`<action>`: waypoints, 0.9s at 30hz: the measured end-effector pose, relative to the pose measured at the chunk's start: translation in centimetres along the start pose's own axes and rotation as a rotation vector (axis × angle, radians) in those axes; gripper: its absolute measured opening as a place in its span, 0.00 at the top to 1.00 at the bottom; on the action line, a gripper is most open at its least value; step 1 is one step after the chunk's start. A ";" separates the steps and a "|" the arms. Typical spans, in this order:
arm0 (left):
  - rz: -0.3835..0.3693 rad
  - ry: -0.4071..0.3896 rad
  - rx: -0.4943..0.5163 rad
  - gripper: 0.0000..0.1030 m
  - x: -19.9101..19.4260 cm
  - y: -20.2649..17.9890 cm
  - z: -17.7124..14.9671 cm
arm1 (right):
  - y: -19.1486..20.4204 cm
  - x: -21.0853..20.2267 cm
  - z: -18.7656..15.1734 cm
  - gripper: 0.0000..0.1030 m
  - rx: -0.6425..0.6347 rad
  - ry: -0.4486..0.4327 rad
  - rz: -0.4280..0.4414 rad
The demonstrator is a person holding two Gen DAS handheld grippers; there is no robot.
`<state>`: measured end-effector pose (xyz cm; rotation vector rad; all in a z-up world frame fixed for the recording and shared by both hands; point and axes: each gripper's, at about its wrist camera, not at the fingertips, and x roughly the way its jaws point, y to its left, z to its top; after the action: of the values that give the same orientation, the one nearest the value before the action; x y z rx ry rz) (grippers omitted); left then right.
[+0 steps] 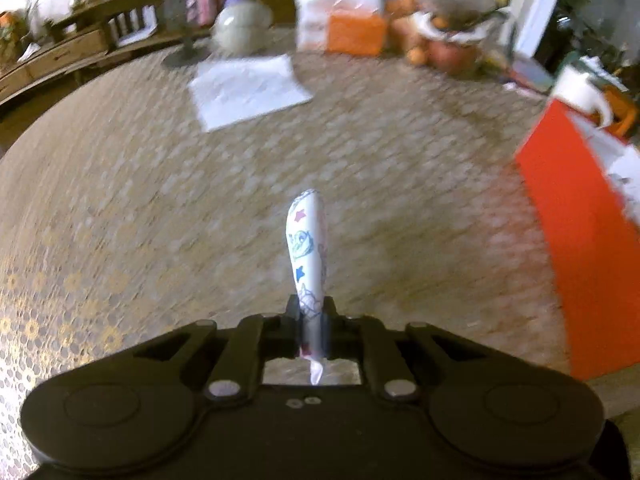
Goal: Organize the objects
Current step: 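Lift the face mask with the left gripper and carry it over the box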
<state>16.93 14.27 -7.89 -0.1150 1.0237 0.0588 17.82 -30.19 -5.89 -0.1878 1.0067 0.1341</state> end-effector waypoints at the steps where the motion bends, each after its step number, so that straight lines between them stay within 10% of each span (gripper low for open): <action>1: -0.018 -0.013 0.013 0.94 -0.6 -0.8 0.4 | 0.0 0.0 0.0 0.92 0.000 0.000 0.001; 14: -0.267 -0.154 0.287 0.93 -6.5 -15.3 4.1 | 0.0 0.1 0.1 0.92 0.001 0.000 0.003; 27: -0.333 -0.114 0.513 0.93 -5.1 -26.1 3.5 | 0.0 0.1 0.1 0.93 0.001 -0.001 0.004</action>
<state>19.92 -11.14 0.02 0.1852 0.8672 -0.4927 18.00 -30.12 -5.94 -0.1845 1.0063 0.1377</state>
